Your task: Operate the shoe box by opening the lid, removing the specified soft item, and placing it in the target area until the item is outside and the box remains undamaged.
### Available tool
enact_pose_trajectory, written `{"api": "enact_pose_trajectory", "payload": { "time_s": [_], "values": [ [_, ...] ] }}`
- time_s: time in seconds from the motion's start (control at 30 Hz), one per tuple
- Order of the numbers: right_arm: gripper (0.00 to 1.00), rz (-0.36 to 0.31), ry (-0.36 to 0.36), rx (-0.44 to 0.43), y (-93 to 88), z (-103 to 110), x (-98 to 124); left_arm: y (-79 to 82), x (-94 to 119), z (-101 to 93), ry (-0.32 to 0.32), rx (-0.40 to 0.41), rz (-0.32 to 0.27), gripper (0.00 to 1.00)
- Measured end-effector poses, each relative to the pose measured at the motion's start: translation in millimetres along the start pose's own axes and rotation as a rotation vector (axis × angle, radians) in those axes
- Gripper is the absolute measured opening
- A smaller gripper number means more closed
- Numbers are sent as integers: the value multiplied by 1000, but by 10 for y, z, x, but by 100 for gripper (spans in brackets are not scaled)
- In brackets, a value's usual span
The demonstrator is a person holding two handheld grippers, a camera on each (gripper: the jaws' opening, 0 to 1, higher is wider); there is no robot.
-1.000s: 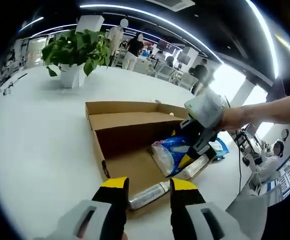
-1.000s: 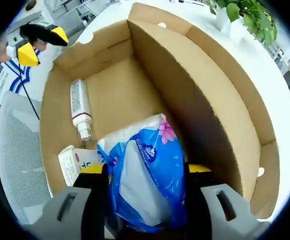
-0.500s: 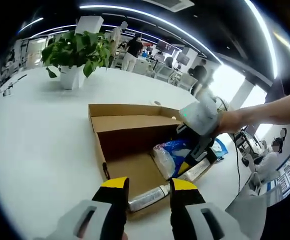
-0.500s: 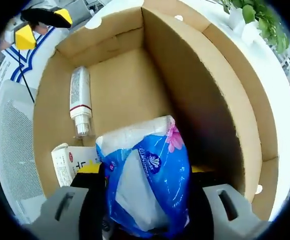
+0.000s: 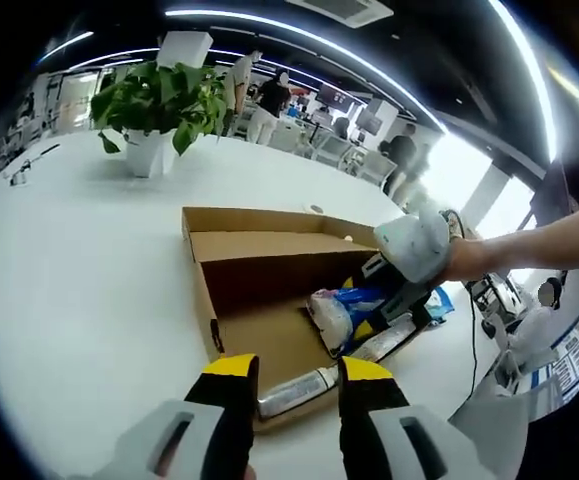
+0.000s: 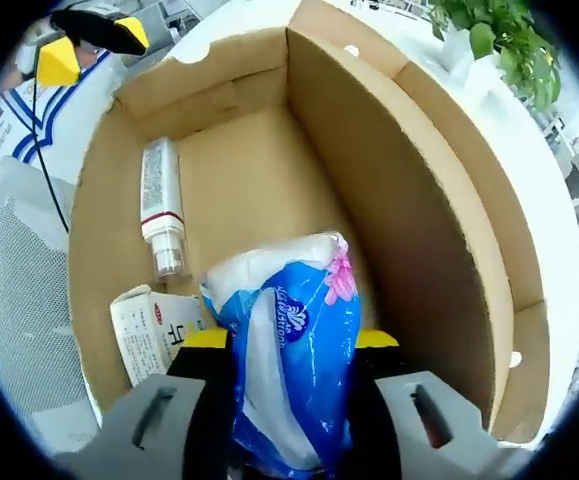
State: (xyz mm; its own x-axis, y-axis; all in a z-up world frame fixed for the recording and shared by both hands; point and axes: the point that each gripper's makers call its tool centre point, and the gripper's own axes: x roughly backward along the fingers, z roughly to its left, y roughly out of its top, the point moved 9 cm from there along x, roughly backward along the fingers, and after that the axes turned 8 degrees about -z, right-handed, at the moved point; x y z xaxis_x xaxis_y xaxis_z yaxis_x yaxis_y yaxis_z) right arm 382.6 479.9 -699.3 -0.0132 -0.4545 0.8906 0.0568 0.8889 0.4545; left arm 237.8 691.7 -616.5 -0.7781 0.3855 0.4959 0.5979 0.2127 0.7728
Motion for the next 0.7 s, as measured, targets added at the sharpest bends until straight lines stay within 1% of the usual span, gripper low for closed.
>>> {"api": "enact_pose_trajectory", "payload": {
  "time_s": [0.17, 0.33, 0.5, 0.57, 0.7],
  "values": [
    [36, -56, -41, 1, 85, -21, 112, -2, 55, 5, 10, 8, -8, 32],
    [36, -81, -63, 3, 136, -31, 249, -2, 89, -42, 9, 17, -16, 32],
    [37, -109, -83, 1, 175, -10, 383, 16, 96, -104, -3, 4, -17, 32],
    [37, -121, -98, 5, 194, -11, 420, 28, 96, -128, -6, 1, -19, 32],
    [37, -132, -105, 15, 224, 23, 470, 49, 117, -218, -15, -6, -22, 32]
  ]
}}
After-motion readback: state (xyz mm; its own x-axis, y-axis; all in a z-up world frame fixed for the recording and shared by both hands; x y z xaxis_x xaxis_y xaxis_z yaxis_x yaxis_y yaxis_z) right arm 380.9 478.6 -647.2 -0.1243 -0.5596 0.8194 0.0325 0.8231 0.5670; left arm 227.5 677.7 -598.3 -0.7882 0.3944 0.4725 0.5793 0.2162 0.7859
